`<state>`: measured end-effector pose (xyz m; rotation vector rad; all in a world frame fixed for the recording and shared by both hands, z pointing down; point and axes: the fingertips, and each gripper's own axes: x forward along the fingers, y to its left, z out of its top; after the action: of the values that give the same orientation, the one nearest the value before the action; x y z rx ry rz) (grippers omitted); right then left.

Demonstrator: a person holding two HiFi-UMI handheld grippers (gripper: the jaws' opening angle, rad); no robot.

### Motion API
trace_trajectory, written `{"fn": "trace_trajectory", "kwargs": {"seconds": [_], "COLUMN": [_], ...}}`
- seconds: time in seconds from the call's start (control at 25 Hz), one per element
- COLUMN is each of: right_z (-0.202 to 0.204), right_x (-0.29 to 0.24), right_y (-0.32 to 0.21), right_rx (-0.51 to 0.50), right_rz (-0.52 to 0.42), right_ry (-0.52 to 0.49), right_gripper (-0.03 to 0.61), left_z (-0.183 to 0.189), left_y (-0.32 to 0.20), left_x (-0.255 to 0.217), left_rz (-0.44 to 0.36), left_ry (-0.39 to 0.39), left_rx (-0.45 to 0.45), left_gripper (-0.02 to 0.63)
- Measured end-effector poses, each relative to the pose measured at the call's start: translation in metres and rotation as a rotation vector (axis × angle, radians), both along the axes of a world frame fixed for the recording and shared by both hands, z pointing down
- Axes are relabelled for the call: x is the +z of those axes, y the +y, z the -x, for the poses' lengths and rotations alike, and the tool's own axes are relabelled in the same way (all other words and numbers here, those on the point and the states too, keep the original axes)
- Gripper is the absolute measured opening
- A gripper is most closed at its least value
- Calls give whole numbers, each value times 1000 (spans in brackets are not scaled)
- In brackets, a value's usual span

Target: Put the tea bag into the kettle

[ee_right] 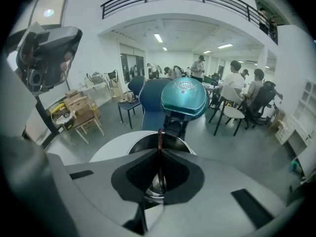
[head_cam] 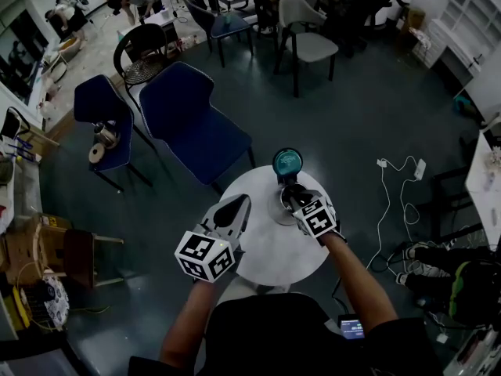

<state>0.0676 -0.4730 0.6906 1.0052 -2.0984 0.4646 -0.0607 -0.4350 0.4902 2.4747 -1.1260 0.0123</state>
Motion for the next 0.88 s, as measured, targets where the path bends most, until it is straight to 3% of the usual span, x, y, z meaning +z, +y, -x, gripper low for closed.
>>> {"fn": "trace_trajectory", "kwargs": {"seconds": [0.36, 0.56, 0.88], "right_z": [7, 8, 8], "right_x": [-5, -5, -14], "right_y": [-4, -1, -3], "right_rx": [10, -5, -5], "right_rz": [9, 19, 0], "right_ry": [-70, -79, -98], "right_gripper": [34, 107, 102], "left_z": [-3, -9, -9], "left_y": [-5, -4, -4], "left_x": [0, -1, 1], "left_rz": [4, 4, 9], "left_ry": [5, 8, 7], "left_rx": [12, 15, 14], "left_gripper": [15, 15, 15]}}
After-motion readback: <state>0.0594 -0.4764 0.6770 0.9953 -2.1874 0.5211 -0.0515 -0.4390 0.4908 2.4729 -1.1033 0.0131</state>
